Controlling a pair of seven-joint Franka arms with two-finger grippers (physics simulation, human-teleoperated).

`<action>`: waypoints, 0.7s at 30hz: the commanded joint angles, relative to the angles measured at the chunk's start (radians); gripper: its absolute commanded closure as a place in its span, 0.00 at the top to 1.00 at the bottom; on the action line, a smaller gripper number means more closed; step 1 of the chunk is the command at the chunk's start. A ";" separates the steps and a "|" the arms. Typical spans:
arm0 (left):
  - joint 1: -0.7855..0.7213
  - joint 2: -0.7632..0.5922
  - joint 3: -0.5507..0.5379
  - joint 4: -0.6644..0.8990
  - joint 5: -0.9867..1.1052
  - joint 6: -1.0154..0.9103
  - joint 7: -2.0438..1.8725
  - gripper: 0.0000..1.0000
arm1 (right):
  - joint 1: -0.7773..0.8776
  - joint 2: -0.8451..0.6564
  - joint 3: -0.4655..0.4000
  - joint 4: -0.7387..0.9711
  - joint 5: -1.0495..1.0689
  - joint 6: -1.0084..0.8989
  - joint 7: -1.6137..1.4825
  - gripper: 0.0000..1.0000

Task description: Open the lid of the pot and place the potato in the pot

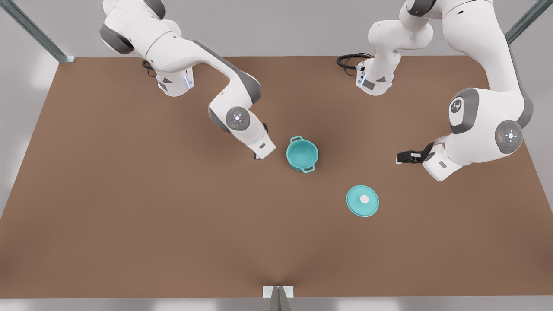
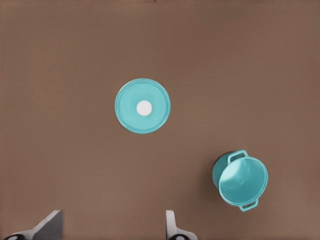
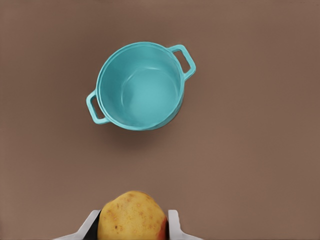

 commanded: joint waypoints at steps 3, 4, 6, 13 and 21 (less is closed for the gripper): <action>0.000 -0.001 0.000 0.000 0.005 0.007 0.009 1.00 | 0.140 0.134 -0.085 0.195 -0.009 -0.008 0.633 0.48; 0.000 -0.001 0.000 0.000 0.005 0.005 0.012 1.00 | 0.173 0.169 -0.110 0.248 -0.010 -0.005 0.645 0.48; 0.000 -0.001 0.000 0.004 0.006 0.005 0.012 1.00 | 0.193 0.211 -0.124 0.284 -0.010 0.063 0.646 0.48; 0.002 -0.001 0.000 0.004 0.005 0.005 0.012 1.00 | 0.285 0.341 -0.142 0.361 -0.012 0.271 0.699 0.48; 0.000 -0.001 0.000 0.004 0.006 0.005 0.012 1.00 | 0.315 0.323 -0.154 0.295 -0.018 0.274 0.718 0.50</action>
